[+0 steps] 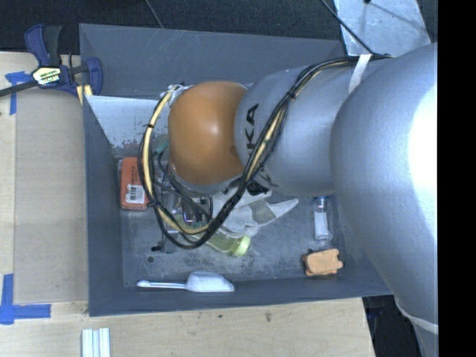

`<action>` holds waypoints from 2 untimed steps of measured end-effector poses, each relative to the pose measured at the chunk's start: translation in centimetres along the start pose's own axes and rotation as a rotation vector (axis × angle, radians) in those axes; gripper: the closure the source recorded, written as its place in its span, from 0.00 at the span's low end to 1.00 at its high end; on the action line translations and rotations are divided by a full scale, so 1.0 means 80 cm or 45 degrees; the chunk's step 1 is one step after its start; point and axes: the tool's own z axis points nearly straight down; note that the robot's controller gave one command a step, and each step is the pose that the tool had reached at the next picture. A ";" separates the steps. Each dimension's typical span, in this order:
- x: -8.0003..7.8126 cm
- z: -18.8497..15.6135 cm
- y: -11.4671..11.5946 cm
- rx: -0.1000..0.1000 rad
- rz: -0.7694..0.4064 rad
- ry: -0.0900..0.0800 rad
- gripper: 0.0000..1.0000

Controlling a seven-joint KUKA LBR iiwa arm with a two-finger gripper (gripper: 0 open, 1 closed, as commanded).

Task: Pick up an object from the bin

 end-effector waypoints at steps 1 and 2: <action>-0.002 -0.006 -0.001 -0.002 0.005 -0.009 0.00; -0.023 0.062 -0.087 -0.001 -0.094 -0.013 0.00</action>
Offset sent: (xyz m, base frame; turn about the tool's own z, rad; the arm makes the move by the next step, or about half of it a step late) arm 0.0207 -0.0867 -0.0629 -0.0826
